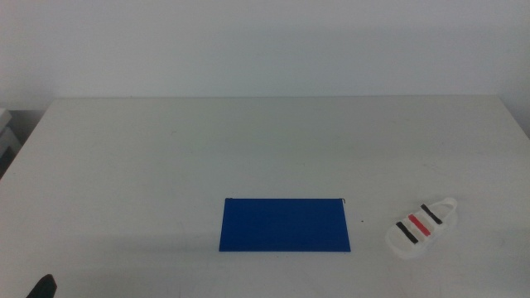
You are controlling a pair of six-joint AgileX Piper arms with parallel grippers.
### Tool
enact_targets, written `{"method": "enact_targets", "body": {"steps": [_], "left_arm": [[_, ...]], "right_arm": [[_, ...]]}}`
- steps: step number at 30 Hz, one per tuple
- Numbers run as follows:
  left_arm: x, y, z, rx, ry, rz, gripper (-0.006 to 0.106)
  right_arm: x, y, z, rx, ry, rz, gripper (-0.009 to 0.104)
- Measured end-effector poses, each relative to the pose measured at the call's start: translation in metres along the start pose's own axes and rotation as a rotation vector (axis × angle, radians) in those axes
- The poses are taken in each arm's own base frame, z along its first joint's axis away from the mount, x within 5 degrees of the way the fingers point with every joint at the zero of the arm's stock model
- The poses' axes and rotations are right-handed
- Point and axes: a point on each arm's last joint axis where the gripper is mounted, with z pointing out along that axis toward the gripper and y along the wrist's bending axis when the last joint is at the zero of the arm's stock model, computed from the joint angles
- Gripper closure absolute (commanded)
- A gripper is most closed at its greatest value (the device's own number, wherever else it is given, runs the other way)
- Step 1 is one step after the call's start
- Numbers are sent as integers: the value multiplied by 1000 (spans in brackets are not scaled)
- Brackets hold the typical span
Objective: Use one arm to grab the shoe from the table and place it on the mat.
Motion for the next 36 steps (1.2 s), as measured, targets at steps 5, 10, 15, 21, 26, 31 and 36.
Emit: {"method": "enact_targets", "body": {"steps": [5, 10, 15, 21, 26, 31, 36], "left_arm": [[0, 0, 0, 0, 0, 0, 7], [0, 0, 0, 0, 0, 0, 7], [0, 0, 0, 0, 0, 0, 7], [0, 0, 0, 0, 0, 0, 7], [0, 0, 0, 0, 0, 0, 7], [0, 0, 0, 0, 0, 0, 7], [0, 0, 0, 0, 0, 0, 7]], "right_arm": [[0, 0, 0, -2, 0, 11, 3], [0, 0, 0, -4, 0, 25, 3], [1, 1, 0, -8, 16, 51, 3], [-17, 1, -3, -9, 66, 55, 3], [-47, 1, 5, -7, 181, 43, 3], [-79, 3, 24, -39, 338, -72, 3], [-109, 19, 53, -197, 463, -259, 3]]}}
